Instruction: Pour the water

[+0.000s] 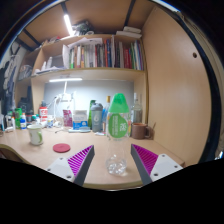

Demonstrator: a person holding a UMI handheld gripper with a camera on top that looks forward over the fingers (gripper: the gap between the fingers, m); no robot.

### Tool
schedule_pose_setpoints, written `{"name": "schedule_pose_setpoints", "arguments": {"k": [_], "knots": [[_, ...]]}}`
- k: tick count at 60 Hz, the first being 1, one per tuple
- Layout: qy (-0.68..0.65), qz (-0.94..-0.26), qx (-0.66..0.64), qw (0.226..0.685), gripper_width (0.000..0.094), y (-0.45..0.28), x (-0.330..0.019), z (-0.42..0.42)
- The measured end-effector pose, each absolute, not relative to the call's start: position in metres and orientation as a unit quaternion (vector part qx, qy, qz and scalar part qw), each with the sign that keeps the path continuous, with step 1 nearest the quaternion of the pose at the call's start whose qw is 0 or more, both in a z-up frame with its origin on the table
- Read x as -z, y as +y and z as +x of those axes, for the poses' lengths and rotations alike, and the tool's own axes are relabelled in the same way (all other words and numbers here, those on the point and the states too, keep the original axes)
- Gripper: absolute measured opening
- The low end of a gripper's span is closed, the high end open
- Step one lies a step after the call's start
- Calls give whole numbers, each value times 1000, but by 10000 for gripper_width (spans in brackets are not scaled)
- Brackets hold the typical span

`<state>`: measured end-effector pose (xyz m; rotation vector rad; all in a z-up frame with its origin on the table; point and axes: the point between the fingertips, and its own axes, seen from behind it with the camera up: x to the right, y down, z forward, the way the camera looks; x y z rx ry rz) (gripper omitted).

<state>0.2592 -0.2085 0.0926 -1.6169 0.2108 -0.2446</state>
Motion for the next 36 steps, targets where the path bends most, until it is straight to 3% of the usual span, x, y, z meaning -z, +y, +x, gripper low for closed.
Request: {"name": "schedule_pose_setpoints", "arguments": {"k": [9,14,30,36], "knots": [[93,-709,136,686,795,-163,-96,287],[87,-708,142,686,501,-144,-95,293],[111,-692,123,703,348,-138,-95,296],[92,-700,112,699,348,-134,-95,277]]}}
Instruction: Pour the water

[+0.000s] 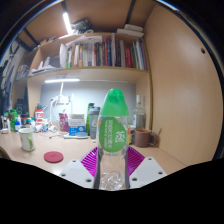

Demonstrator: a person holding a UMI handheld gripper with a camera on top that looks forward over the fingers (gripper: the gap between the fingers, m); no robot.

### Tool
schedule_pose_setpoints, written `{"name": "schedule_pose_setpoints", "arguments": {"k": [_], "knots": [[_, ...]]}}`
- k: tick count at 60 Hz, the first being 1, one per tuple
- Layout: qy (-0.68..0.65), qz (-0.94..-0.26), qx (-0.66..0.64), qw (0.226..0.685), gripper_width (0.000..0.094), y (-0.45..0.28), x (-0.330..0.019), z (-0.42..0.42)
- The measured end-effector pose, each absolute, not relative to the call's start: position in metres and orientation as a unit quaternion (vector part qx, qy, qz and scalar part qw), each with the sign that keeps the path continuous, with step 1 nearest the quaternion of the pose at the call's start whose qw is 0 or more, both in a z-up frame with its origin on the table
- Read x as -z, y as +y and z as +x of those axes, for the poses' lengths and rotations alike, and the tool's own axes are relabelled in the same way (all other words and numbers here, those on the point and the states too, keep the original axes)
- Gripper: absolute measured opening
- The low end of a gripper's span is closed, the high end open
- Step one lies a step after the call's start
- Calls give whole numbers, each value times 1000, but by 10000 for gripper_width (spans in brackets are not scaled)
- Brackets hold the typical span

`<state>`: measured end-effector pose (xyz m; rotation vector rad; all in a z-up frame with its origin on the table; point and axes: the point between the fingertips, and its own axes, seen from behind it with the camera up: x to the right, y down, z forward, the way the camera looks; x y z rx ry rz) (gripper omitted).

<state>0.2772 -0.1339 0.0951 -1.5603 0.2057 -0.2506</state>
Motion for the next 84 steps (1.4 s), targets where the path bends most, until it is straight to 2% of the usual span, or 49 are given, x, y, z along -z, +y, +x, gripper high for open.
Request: {"name": "schedule_pose_setpoints", "arguments": {"k": [11,17,24,33,45,52,79,84], "knots": [[-41,-683,190,704,346,-98,-152,218],[-164,-658,275,682,347,-57,-181,178],[-308,-619,390,608,346,-8,-190,135],[-481,-483,550,483,343,32,-203,97],[-594,-289,659,358,348,51,-210,39],[-640,-229,668,303,347,57,-203,30],[-650,-210,670,291,347,60,-204,19],[-638,-221,666,317,346,59,-215,15]]}}
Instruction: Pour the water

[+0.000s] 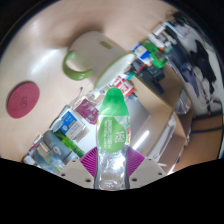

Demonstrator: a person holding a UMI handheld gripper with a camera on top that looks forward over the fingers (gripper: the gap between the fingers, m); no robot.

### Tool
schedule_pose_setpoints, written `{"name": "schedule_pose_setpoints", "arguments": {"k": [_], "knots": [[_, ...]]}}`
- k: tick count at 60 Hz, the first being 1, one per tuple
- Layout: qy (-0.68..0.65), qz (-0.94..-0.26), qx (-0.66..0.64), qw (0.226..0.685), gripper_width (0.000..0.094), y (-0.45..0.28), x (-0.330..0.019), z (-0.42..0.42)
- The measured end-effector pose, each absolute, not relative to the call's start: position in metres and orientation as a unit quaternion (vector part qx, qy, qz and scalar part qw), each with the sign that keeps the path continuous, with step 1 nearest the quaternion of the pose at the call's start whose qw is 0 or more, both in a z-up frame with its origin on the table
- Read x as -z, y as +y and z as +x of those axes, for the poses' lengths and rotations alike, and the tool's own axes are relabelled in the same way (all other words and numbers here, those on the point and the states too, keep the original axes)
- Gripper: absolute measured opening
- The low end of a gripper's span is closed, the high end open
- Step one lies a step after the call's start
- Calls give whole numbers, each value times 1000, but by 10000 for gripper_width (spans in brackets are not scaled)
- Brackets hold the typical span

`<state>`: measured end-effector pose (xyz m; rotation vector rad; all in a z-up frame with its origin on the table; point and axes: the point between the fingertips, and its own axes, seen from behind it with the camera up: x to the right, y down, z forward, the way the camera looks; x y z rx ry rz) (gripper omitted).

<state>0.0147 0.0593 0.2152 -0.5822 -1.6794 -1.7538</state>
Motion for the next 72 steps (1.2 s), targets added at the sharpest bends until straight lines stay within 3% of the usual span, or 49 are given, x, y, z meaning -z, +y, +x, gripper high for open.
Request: {"name": "schedule_pose_setpoints", "arguments": {"k": [5,12,15,18,19,20,22,28,31,36,52,63,72], "knots": [[-588,-293,640,398,348,59,-239,18],[-447,-475,510,561,347,55,-259,43],[-365,-548,418,625,345,46,-243,52],[-301,-618,302,660,349,45,-238,54],[-275,-637,257,672,303,44,-231,50],[-250,-654,211,682,350,43,-225,46],[-193,-675,117,703,350,39,-202,35],[-74,-734,-53,673,350,25,-194,43],[-34,-720,-82,688,352,21,-162,34],[-40,-718,-62,692,355,22,-162,52],[-54,-749,-26,660,388,20,-93,64],[-71,-722,-21,688,418,15,-100,59],[-59,-740,-25,670,568,13,-92,66]]}}
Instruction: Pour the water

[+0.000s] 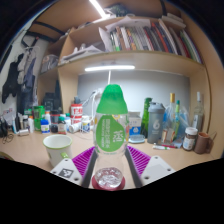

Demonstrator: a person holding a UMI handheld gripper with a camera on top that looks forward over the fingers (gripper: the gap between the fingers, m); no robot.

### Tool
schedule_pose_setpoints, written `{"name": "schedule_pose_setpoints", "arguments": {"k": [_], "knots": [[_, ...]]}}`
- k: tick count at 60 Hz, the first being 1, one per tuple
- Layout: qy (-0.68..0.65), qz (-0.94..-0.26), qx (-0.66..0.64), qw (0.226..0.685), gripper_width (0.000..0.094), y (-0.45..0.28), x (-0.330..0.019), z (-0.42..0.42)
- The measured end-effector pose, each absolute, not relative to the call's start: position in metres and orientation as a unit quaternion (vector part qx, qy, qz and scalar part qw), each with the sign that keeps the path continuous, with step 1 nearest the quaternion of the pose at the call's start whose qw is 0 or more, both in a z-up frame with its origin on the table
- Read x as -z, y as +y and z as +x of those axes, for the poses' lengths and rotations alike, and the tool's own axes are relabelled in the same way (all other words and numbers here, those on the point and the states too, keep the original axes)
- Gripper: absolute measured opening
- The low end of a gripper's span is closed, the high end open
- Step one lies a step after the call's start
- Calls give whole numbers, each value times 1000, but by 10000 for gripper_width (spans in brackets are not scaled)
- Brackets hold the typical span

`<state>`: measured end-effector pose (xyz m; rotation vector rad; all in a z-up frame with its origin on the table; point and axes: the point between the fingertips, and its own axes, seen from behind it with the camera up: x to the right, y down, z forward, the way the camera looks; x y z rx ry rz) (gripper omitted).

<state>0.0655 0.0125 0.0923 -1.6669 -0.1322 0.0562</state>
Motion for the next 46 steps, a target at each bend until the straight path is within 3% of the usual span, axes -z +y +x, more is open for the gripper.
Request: {"name": "schedule_pose_setpoints", "arguments": {"k": [4,46], "knots": [[-63,-755,-30,652,858,5,-85,67],[-34,-733,-59,677,843,-256,-97,74]]}}
